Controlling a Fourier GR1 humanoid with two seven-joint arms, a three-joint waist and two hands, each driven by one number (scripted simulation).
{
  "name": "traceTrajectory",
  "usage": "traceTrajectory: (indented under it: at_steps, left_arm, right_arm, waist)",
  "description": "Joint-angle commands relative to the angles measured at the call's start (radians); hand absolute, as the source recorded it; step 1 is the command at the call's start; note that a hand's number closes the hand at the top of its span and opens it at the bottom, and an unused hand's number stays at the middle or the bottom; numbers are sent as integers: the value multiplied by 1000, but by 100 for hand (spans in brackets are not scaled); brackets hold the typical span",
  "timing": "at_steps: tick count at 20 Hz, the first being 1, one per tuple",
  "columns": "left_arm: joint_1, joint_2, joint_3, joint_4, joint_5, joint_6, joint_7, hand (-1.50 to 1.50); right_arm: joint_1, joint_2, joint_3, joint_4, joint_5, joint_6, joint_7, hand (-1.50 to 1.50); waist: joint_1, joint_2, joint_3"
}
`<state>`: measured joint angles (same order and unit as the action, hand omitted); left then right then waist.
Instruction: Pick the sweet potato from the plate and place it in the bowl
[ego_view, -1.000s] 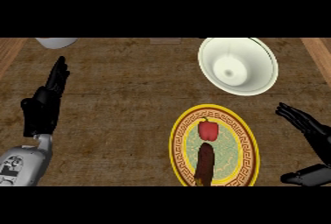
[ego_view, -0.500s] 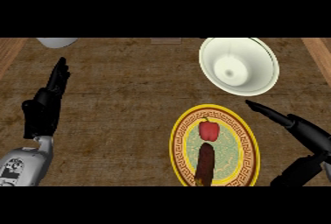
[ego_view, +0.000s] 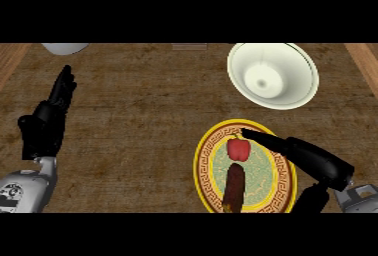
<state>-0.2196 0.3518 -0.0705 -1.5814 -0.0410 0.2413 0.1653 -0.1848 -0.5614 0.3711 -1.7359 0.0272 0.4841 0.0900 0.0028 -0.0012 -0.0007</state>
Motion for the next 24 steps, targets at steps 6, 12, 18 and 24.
traceTrajectory:
  at_steps: [6,12,18,24]
  left_arm:
    - [36,9,51,-40,12,-58,-9,0]
    - [-37,-46,63,50,-49,-66,-19,0]
    - [-9,-80,49,-56,-99,-47,53,0]
    - [47,-66,68,-130,-79,-93,84,0]
  right_arm:
    - [-67,101,98,17,126,81,240,-150]
    - [-47,234,98,124,269,58,171,-150]
    - [-9,249,70,247,355,46,14,-150]
    - [27,319,129,300,453,-22,-18,-150]
  waist:
    - [3,0,0]
    - [-3,2,1]
    - [-1,1,1]
    - [5,0,1]
